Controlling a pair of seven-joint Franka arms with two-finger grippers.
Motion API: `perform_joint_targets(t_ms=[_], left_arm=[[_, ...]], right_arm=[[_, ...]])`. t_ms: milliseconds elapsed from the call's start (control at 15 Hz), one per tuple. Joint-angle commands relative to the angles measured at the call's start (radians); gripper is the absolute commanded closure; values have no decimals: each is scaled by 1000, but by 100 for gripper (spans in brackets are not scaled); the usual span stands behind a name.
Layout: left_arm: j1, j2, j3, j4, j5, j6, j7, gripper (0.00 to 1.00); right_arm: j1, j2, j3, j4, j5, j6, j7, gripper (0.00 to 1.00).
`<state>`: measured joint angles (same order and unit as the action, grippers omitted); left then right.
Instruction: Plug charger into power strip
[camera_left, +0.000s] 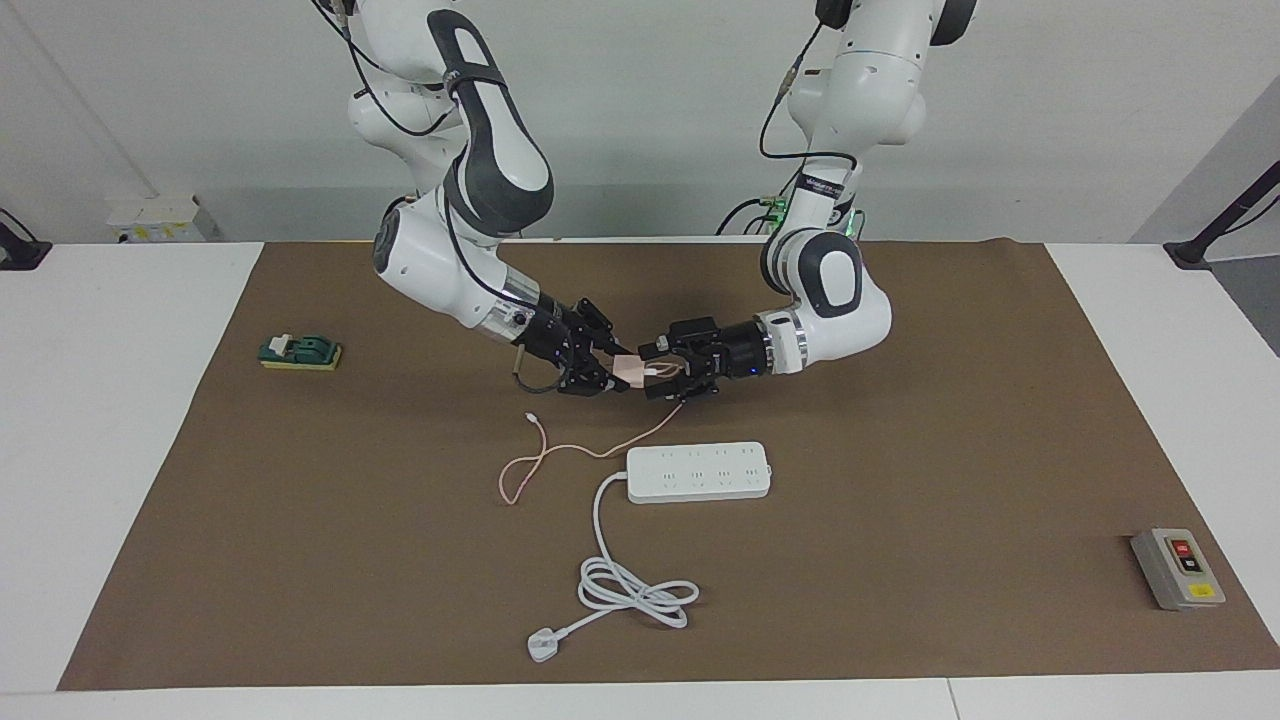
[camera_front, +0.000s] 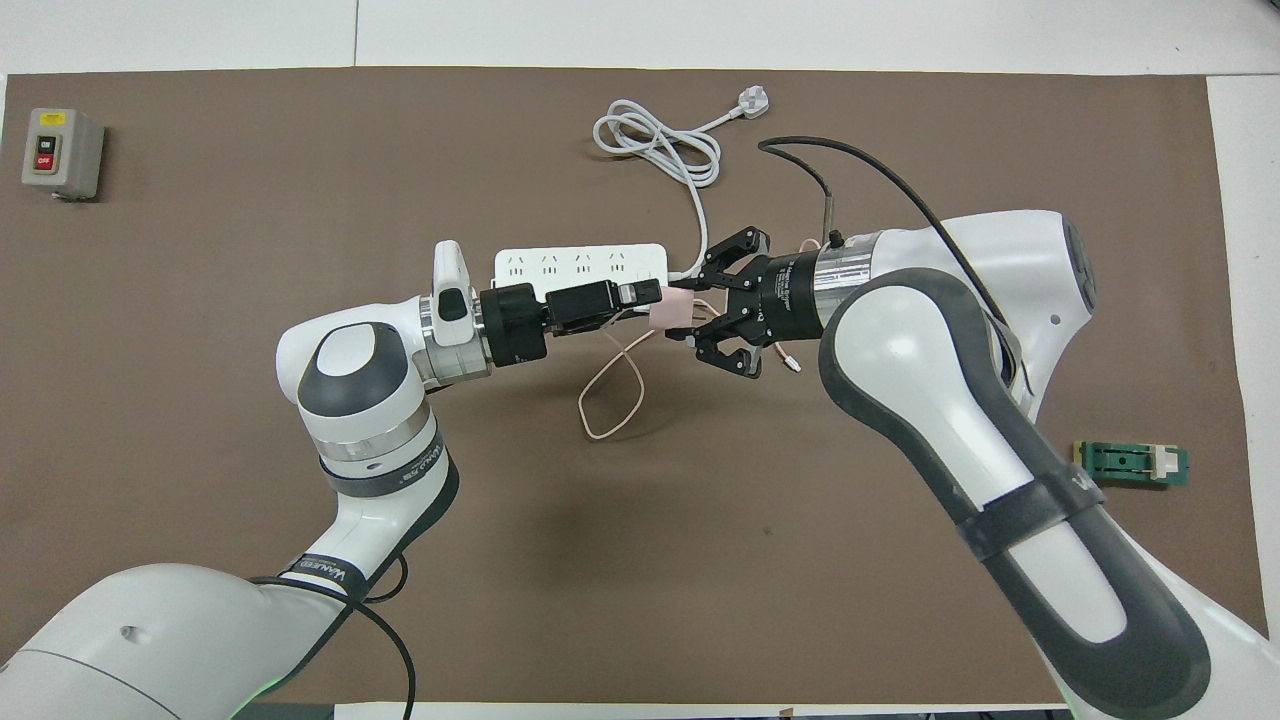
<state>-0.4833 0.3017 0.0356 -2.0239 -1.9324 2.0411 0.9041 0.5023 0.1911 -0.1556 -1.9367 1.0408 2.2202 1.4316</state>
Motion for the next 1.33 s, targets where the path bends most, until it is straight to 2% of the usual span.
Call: perform_joint_targets(t_ms=[0,1267], left_arm=[[-21,16,10,25,-20,25,-7,0],[-18,0,10,-32,-17,-33,26,0]], right_arm=[[9,-53,-1,-60,24,15,-7,100],[25,-61,-1,-93,24,50,-23,100]])
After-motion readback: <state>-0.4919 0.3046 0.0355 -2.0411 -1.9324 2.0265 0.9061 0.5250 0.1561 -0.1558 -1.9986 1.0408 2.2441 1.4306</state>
